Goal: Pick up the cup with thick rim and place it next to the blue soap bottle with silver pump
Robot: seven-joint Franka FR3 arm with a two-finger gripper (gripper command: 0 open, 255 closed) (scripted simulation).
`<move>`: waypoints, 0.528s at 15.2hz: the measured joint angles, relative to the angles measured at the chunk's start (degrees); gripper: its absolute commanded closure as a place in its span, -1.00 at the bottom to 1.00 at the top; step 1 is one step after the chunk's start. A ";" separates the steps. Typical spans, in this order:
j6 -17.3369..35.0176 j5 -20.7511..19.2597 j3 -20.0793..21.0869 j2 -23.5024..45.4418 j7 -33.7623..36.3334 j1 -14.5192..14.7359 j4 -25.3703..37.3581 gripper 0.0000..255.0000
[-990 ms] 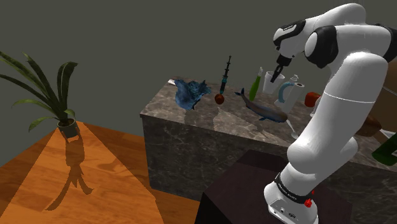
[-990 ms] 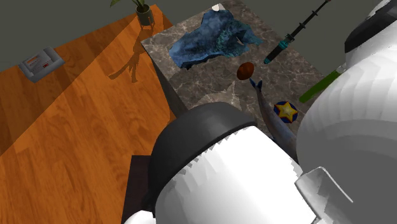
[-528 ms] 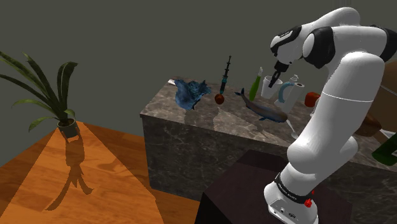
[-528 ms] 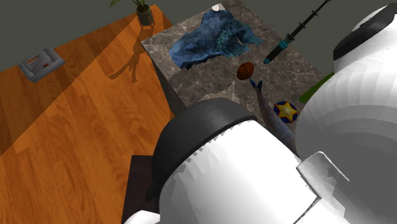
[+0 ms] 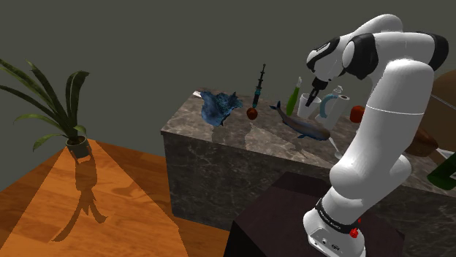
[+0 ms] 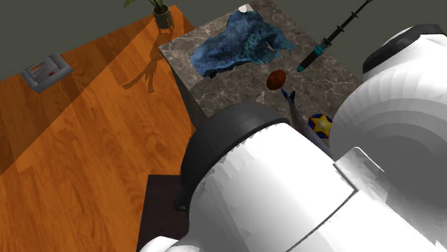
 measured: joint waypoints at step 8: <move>0.53 0.15 0.04 0.08 -0.18 -0.03 -0.43 -1.00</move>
